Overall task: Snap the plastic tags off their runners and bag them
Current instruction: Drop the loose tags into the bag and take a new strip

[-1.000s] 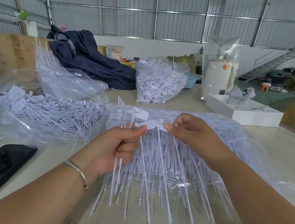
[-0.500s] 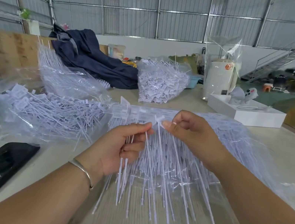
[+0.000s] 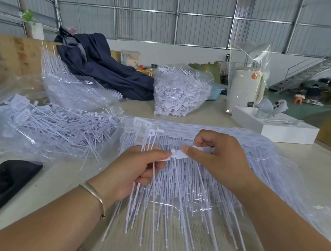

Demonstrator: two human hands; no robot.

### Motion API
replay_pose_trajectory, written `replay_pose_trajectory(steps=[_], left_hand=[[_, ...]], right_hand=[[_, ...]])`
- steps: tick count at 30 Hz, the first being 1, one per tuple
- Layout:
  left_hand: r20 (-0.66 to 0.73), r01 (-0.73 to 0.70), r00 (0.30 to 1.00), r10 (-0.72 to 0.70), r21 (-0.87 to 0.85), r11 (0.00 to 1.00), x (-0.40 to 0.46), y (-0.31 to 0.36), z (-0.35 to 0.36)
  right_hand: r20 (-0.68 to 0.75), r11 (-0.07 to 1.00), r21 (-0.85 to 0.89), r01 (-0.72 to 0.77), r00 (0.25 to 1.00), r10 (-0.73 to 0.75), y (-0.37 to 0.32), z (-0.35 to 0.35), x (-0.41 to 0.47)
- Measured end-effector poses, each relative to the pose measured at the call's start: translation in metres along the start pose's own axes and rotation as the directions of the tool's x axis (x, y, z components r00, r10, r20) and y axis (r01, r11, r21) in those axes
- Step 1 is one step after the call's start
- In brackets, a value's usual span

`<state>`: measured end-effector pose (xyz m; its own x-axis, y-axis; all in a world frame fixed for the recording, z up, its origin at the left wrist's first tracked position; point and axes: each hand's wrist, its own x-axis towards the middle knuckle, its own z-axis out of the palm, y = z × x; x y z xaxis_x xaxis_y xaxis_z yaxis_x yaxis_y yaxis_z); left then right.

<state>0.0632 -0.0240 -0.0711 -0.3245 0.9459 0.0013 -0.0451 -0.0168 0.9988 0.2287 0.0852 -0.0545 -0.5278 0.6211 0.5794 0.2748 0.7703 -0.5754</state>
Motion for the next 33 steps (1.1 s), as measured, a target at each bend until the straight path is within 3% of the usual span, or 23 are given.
replay_pose_trajectory(steps=[10,14,17,20,24,27,33], left_hand=[[0.065,-0.007,0.998,0.002,0.072,0.997,0.001,0.002,-0.002],[0.146,0.002,0.989,-0.018,0.115,0.993,0.0,0.008,-0.007],[0.201,0.003,0.978,-0.064,0.291,0.957,-0.004,0.012,-0.011],[0.201,0.016,0.971,-0.129,0.485,0.875,-0.007,0.009,-0.01],[0.168,0.054,0.981,-0.097,0.246,0.968,0.001,0.005,-0.017],[0.184,0.038,0.981,-0.062,0.131,0.991,0.003,0.005,-0.018],[0.102,0.113,0.987,-0.122,0.094,0.989,0.001,0.001,-0.014]], right_hand=[[0.106,0.986,0.156,-0.058,0.993,0.042,-0.001,-0.004,0.001],[0.251,0.956,0.273,-0.104,0.967,0.034,-0.002,-0.009,0.001],[0.345,0.954,0.266,-0.137,0.938,0.038,-0.003,-0.009,0.001],[0.279,0.958,0.257,-0.129,0.959,0.054,0.004,-0.02,0.005],[0.141,0.913,0.378,-0.155,0.984,0.108,0.018,-0.029,0.006],[0.102,0.929,0.343,-0.141,0.988,0.113,0.02,-0.021,0.004],[0.135,0.945,0.322,-0.064,0.991,0.021,0.006,-0.013,0.003]])
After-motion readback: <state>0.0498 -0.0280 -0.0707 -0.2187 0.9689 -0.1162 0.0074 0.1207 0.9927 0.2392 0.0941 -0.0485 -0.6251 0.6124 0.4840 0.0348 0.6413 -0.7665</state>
